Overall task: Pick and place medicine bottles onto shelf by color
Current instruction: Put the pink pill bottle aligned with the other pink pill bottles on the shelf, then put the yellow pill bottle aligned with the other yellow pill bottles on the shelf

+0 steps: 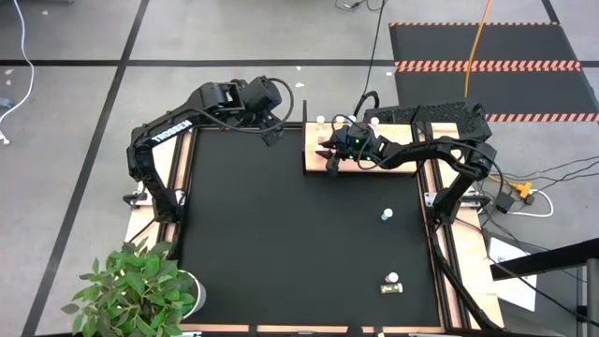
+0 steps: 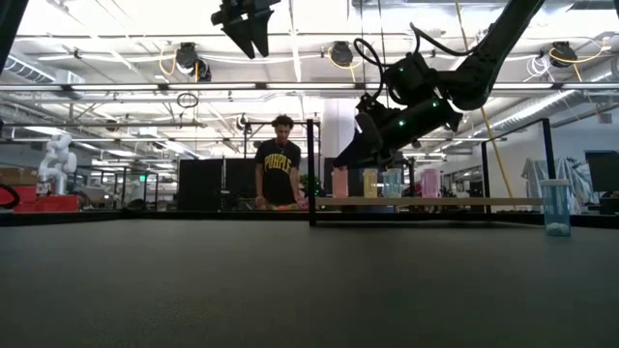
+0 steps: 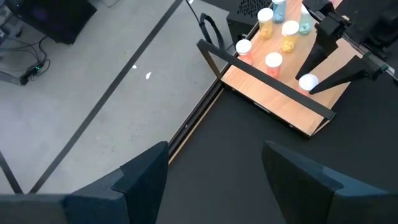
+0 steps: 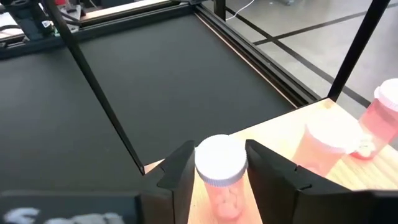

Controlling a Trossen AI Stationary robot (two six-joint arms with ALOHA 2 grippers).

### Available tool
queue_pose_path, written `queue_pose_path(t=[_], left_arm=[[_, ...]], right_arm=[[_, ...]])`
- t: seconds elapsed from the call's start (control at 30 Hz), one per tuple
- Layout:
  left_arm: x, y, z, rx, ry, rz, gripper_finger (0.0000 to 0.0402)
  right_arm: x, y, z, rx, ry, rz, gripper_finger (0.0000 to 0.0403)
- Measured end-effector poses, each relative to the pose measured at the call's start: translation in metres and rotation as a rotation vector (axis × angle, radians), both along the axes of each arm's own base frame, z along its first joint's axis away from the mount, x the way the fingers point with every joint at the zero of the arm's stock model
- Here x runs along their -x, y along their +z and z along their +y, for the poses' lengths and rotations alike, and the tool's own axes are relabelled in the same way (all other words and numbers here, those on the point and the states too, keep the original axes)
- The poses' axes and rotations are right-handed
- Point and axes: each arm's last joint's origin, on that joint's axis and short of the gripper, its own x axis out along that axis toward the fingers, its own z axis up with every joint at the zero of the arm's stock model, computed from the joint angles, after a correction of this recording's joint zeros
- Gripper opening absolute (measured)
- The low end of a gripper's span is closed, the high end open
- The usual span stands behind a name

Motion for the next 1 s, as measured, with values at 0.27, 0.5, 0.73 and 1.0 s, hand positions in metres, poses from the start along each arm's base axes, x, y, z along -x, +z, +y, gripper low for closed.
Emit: queue_pose_path(t=[0.27,0.5,0.73,1.0], left_arm=[[-0.002,0.001,0.0,-0.007,0.0,-0.019,0.026],[-0.004,0.002,-0.004,0.009,0.02,-0.054,0.026],[-0.009,0.002,-0.017,0.016,-0.008,-0.066,0.026],[-0.024,0.008,-0.041,0.011,-0.061,-0.195,0.026]], right_arm=[[0.0,0.0,0.0,0.001,-0.003,0.002,0.0203],[0.002,0.005,0.001,-0.041,-0.025,-0.028,0.0252],[0.016,0.053,0.009,0.054,-0.042,-0.124,0.0263],[0.054,0.116,0.043,0.156,-0.015,-0.192,0.0263]])
